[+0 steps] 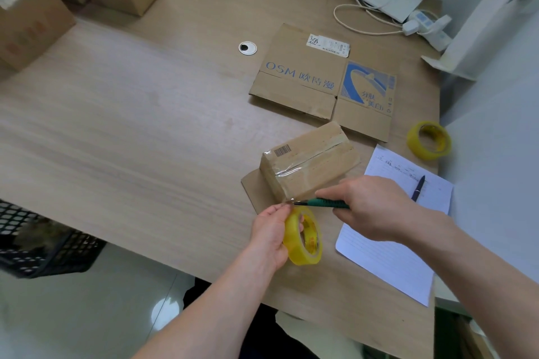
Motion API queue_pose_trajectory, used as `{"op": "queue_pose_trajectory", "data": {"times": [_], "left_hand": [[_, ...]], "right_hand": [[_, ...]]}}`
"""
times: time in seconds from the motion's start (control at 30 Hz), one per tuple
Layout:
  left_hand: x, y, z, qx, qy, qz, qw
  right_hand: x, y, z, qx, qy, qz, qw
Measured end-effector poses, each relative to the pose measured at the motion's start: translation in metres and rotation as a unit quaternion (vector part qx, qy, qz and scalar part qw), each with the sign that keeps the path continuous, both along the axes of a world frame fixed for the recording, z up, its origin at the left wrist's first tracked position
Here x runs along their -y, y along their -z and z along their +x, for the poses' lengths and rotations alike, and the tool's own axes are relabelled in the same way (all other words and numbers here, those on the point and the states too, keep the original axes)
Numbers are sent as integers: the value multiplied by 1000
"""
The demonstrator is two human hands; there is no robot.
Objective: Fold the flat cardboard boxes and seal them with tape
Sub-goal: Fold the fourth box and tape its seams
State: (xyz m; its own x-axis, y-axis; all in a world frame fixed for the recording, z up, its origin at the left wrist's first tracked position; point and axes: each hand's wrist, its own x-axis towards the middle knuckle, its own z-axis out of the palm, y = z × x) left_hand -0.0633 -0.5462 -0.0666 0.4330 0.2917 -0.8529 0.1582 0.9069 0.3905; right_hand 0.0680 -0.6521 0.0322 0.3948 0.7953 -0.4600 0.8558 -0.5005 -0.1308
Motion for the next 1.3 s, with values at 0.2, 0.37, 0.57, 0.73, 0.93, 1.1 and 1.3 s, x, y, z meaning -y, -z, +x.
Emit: {"op": "queue_pose_trajectory", "data": {"times": [0.2, 0.37, 0.57, 0.73, 0.93, 1.1, 1.3], "left_hand": [[-2, -4, 4, -25, 3, 16, 1000], [-4, -3, 4, -72, 18, 22, 997], [-5, 3, -12, -93, 45, 19, 994], [-20, 3, -20, -69, 91, 33, 993], [-32, -6, -18, -38, 136, 30, 990], [-32, -13, -18, 0, 193, 61, 979], [-26, -26, -21, 58, 246, 115, 961]], "right_hand": [[-3, 3, -6, 58, -36, 43, 997], [-8, 5, -15, 127, -42, 12, 991], [-6, -2, 3, 27, 18, -12, 999], [42, 10, 16, -72, 212, -20, 974], [100, 93, -16, -12, 434, 25, 900], [83, 95, -33, 79, 426, 55, 900], [1, 53, -85, -376, 539, 245, 713]]}}
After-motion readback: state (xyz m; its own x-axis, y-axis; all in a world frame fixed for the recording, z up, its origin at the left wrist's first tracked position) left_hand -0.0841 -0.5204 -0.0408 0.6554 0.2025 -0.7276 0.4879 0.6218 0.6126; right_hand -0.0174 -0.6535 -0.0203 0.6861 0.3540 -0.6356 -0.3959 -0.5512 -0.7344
